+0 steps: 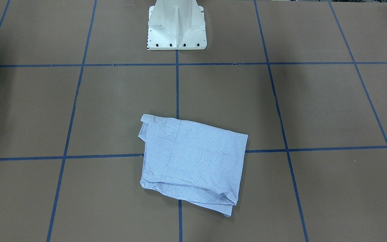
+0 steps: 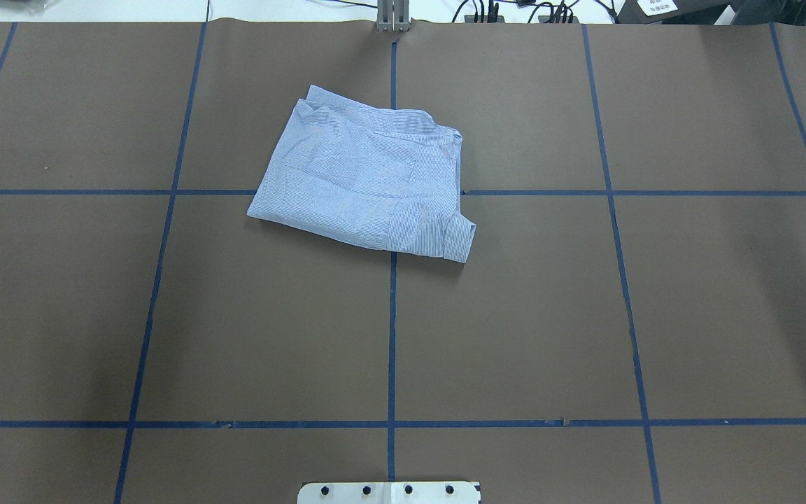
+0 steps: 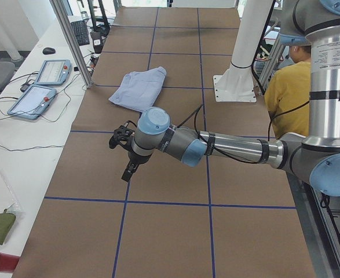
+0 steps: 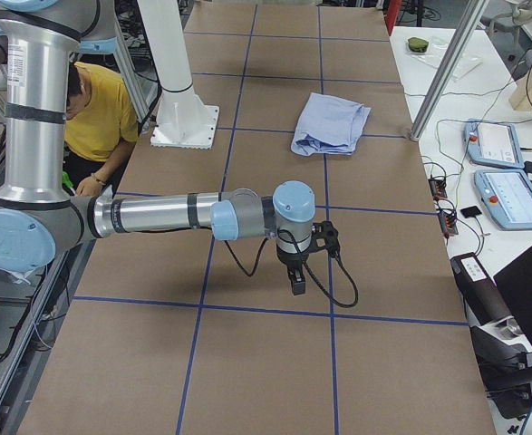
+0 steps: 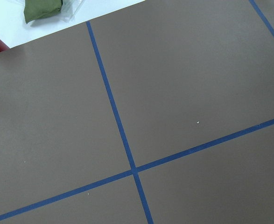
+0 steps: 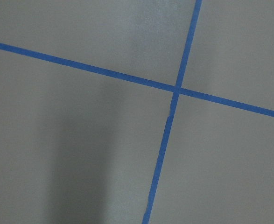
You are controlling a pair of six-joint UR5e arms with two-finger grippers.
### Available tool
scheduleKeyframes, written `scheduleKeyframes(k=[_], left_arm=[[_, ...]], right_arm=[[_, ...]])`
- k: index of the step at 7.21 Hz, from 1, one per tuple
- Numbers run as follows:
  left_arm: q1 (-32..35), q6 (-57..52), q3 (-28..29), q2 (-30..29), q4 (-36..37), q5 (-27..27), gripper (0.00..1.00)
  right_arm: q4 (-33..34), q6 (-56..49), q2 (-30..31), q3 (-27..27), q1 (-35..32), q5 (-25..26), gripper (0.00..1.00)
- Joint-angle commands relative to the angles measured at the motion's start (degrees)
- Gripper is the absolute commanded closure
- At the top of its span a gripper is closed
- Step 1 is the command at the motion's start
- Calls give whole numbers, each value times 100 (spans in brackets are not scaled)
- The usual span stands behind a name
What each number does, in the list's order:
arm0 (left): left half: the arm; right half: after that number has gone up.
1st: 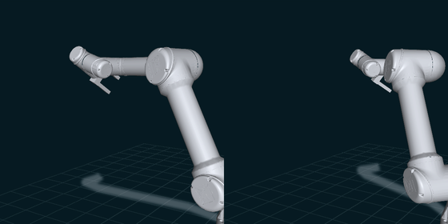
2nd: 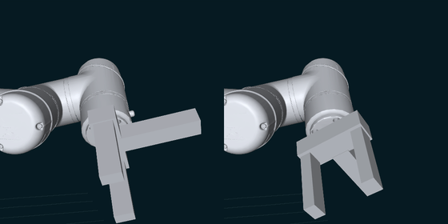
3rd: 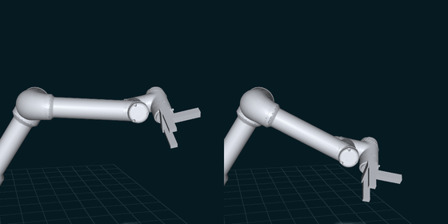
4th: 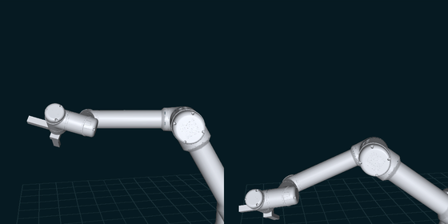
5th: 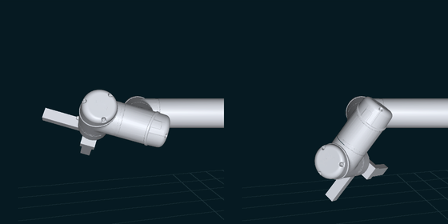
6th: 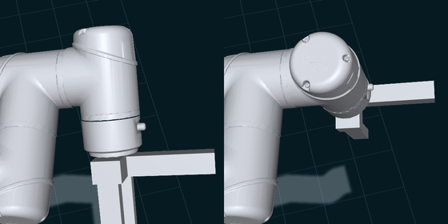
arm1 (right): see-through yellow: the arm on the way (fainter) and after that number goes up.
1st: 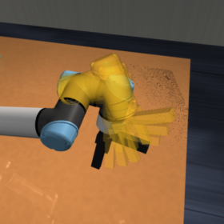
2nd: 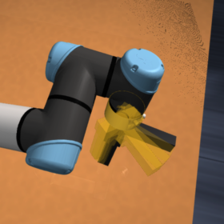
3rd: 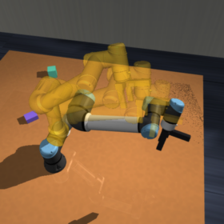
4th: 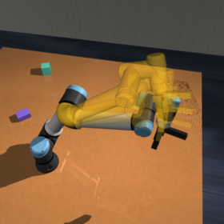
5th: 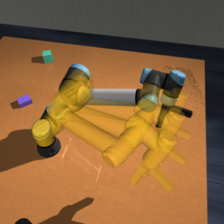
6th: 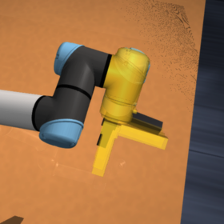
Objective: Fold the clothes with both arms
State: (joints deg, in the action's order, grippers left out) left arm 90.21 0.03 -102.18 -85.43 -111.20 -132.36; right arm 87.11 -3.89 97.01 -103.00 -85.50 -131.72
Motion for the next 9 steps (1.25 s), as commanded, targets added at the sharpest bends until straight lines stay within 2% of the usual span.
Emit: scheduleKeyframes(k=[1, 2, 9], left_arm=[[-3, -12, -30, 9, 2, -104, 1], [-3, 5, -4, 9, 2, -288, 1], [-21, 6, 31, 0, -24, -290, 1]], right_arm=[[-9, 2, -7, -1, -1, -3, 0], [-1, 2, -7, -27, -2, -20, 0], [-9, 10, -77, 8, 7, -11, 0]])
